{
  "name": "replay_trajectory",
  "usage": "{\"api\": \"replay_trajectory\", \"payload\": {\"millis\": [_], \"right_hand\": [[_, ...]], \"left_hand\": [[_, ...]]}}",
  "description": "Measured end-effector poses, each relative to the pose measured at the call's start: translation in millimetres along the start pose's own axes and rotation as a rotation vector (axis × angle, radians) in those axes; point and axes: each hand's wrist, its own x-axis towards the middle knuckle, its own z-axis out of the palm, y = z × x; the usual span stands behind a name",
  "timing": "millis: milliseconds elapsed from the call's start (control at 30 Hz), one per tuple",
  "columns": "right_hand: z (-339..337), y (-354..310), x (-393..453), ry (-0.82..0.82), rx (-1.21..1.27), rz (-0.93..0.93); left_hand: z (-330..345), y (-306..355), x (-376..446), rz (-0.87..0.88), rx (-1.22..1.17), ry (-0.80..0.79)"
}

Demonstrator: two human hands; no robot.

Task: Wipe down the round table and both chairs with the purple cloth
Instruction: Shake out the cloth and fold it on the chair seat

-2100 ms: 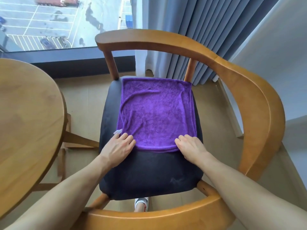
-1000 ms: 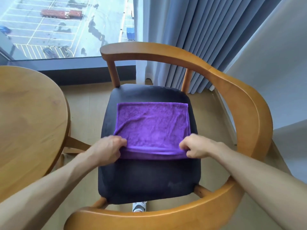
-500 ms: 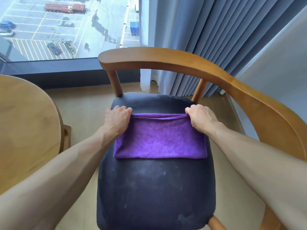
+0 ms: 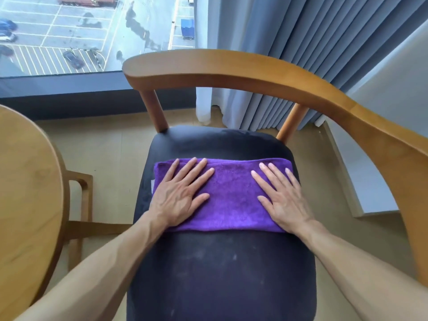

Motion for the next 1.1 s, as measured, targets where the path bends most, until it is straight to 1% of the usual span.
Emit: {"api": "replay_trajectory", "payload": {"millis": [100, 133, 167, 200, 233, 267, 333, 367, 400, 467, 567, 633, 700, 767, 833, 933, 1000, 1100], "right_hand": [[-1, -4, 4, -0.028, 0.0, 0.013], [-4, -11, 3, -0.036, 0.008, 0.025], [-7, -16, 1, -0.031, 0.019, 0.047], [-13, -22, 0, -0.014, 0.037, 0.077], [-19, -29, -1, 0.009, 0.071, 0.107], [-25, -38, -1, 0.04, 0.117, 0.125], [-35, -63, -3, 0.103, 0.223, 0.139], [-40, -78, -3, 0.12, 0.271, 0.139], [-43, -94, -3, 0.127, 0.314, 0.131], [-44, -120, -3, 0.117, 0.38, 0.106], [-41, -140, -8, 0.061, 0.469, 0.153], [-41, -144, -13, 0.062, 0.546, 0.238], [-43, -148, -22, 0.08, 0.6, 0.289], [-46, -151, -32, 0.09, 0.635, 0.306], [-49, -152, -40, 0.092, 0.639, 0.297], [-52, -154, -48, 0.116, 0.649, 0.311], [-55, -151, -52, 0.188, 0.749, 0.43], [-63, -129, -59, 0.329, 0.941, 0.796]], "left_hand": [[-2, -1, 0, -0.009, -0.042, 0.032], [-5, 0, -7, -0.062, -0.067, 0.076], [-9, 1, -15, -0.164, -0.097, 0.136], [-14, 0, -23, -0.309, -0.132, 0.207], [-18, -1, -29, -0.482, -0.173, 0.266], [-22, 0, -35, -0.666, -0.244, 0.291], [-30, 3, -41, -0.987, -0.512, 0.246], [-33, 2, -40, -1.111, -0.638, 0.181], [-36, 1, -37, -1.2, -0.715, 0.105], [-41, -3, -28, -1.272, -0.765, -0.007], [-47, -4, -17, -1.285, -0.892, -0.06], [-49, -2, -15, -1.286, -1.017, -0.103], [-52, -2, -14, -1.276, -1.079, -0.15], [-57, -2, -13, -1.238, -1.068, -0.161], [-65, 4, -10, -1.162, -1.003, -0.156], [-82, 26, 3, -0.971, -0.918, -0.088], [-95, 49, 18, -0.811, -0.833, -0.05], [-106, 96, 49, -0.61, -0.735, -0.023]]}}
